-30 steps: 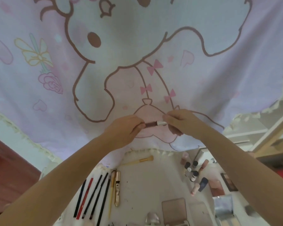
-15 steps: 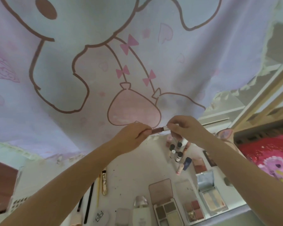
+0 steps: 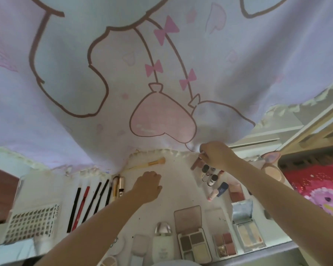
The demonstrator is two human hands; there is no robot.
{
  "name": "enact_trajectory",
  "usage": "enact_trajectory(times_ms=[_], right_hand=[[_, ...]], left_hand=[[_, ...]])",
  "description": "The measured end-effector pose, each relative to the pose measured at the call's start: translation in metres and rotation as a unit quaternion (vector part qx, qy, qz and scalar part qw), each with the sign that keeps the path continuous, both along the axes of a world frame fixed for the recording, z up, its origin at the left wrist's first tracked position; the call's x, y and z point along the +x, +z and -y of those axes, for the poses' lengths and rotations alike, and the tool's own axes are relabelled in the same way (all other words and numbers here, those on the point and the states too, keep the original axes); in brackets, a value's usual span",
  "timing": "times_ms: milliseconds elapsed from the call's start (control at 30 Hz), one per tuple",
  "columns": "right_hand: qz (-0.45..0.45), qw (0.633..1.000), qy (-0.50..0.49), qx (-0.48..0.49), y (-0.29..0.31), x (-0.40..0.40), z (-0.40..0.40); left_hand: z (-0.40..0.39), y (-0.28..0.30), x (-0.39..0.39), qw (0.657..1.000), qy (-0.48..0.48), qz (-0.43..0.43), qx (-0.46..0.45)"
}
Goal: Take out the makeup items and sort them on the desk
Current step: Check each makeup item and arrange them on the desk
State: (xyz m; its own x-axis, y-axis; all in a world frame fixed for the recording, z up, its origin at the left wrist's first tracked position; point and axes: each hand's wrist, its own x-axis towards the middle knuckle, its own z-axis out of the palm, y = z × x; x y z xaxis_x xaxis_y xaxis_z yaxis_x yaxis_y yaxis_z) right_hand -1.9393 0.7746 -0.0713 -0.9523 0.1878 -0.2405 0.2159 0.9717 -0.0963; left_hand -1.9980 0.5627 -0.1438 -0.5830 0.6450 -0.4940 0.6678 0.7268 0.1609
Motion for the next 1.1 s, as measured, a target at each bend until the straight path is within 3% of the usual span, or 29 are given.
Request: enact_trajectory(times_ms=[233, 667, 800, 933, 1100], right_hand=[[0.070, 0.997, 0.016, 0.040, -0.027, -0.008, -0.002], [0.070, 0.996, -0.011, 0.059, -0.025, -0.003, -0.001], [0.042, 0.988, 0.046, 0.144, -0.017, 0.003, 0.021], [-0.080, 0.971, 0.138, 0.176, -0.013, -0.015, 0.064], [0.016, 0.979, 0.158, 0.127, -0.046, -0.052, 0.110]], left_hand=[[0.011, -0.035, 0.006, 0.999, 0.029, 0.025, -0.024], [0.033, -0.061, 0.017, 0.999, 0.011, 0.009, -0.036], [0.037, -0.056, 0.015, 1.000, 0.018, 0.016, -0.015], [0.051, -0.045, 0.010, 0.999, 0.045, -0.004, 0.014], [0.086, -0.043, 0.009, 0.994, 0.100, -0.031, 0.028]])
